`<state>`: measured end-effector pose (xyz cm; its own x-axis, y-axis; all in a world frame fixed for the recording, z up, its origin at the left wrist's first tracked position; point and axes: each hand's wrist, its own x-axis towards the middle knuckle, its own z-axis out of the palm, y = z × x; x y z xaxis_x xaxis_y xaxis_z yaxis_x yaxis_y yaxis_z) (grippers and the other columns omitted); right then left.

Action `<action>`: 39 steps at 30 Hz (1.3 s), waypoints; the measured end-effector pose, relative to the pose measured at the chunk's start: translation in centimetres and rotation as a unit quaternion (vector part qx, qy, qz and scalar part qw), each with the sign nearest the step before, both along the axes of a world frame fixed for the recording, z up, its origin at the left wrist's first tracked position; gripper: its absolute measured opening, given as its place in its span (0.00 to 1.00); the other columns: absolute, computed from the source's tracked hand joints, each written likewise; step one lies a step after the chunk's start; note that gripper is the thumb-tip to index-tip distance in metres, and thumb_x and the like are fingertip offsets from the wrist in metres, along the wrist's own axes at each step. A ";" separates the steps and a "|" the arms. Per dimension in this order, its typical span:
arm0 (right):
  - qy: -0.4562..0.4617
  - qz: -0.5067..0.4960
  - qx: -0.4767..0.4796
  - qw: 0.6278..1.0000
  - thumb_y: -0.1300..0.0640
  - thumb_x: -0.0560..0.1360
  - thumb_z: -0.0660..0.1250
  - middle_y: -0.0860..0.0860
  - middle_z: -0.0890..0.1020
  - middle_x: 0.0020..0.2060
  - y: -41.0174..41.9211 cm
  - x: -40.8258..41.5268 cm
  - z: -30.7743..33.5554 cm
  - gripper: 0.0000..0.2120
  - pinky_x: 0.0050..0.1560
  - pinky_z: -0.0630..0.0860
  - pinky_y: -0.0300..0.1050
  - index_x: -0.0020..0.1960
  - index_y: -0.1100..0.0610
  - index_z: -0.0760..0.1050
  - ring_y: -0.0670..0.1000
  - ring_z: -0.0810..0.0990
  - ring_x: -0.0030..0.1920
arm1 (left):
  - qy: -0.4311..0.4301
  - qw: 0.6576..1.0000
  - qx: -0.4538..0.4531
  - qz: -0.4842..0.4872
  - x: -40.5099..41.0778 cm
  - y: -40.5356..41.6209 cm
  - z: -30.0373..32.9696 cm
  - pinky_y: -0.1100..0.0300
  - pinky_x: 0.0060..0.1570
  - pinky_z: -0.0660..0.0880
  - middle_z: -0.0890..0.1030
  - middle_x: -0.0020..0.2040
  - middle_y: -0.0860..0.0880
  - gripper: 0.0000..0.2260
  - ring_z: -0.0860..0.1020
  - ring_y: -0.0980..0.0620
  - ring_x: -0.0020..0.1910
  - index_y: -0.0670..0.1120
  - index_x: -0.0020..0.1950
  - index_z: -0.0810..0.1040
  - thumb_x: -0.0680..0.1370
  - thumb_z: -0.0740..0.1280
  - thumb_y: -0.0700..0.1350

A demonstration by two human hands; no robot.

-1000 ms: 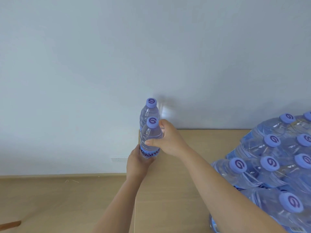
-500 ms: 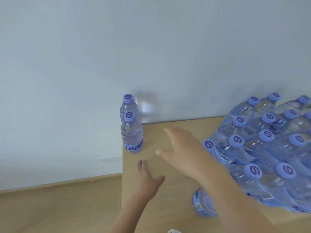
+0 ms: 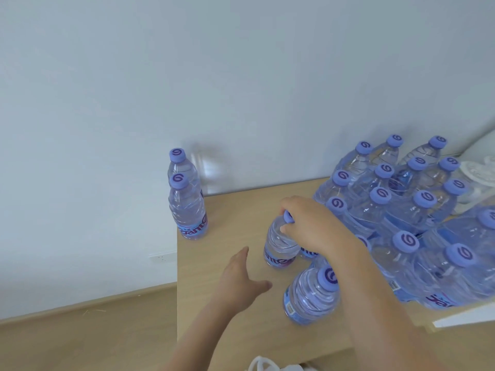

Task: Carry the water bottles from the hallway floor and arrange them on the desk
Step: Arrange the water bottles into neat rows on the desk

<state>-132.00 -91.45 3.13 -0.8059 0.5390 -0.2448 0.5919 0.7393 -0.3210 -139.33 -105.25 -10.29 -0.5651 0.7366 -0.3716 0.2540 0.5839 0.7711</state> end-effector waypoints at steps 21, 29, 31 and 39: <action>0.286 -0.075 -0.359 0.885 0.41 0.65 0.74 0.33 0.78 0.47 -2.7 -4.0 -0.1 0.27 0.45 0.74 0.37 0.58 0.36 0.63 0.32 0.78 0.46 | -0.204 0.944 0.243 0.088 -2.2 -3.6 5.4 0.66 0.35 0.75 0.84 0.39 0.49 0.22 0.81 0.55 0.37 0.44 0.47 0.80 0.55 0.76 0.48; 0.238 -0.052 -0.366 0.898 0.42 0.60 0.74 0.37 0.78 0.51 -3.5 -5.3 -1.1 0.33 0.49 0.76 0.41 0.61 0.42 0.64 0.38 0.79 0.50 | -0.160 0.960 0.195 0.120 -2.8 -5.0 3.9 0.62 0.40 0.78 0.85 0.42 0.48 0.24 0.82 0.53 0.41 0.46 0.49 0.80 0.55 0.78 0.48; 0.226 -0.033 -0.345 0.910 0.47 0.60 0.77 0.37 0.79 0.48 -4.0 -5.3 -2.1 0.28 0.47 0.75 0.39 0.56 0.42 0.68 0.37 0.79 0.48 | -0.134 0.968 0.165 0.134 -3.4 -5.7 2.4 0.65 0.38 0.77 0.85 0.41 0.51 0.24 0.83 0.55 0.40 0.47 0.49 0.79 0.55 0.81 0.44; 0.204 0.029 -0.342 0.917 0.58 0.62 0.78 0.41 0.80 0.51 -7.5 -6.8 -7.0 0.32 0.47 0.74 0.34 0.63 0.47 0.69 0.41 0.79 0.50 | -0.031 0.968 0.094 0.232 -4.6 -7.3 -2.9 0.68 0.38 0.75 0.83 0.43 0.58 0.28 0.80 0.64 0.40 0.54 0.51 0.76 0.54 0.80 0.51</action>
<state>-138.82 -98.91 -3.83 -0.9283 0.3248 -0.1809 0.2847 0.3084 -0.9077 -143.97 -112.51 -13.22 -0.8317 0.4675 -0.2994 -0.0515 0.4720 0.8801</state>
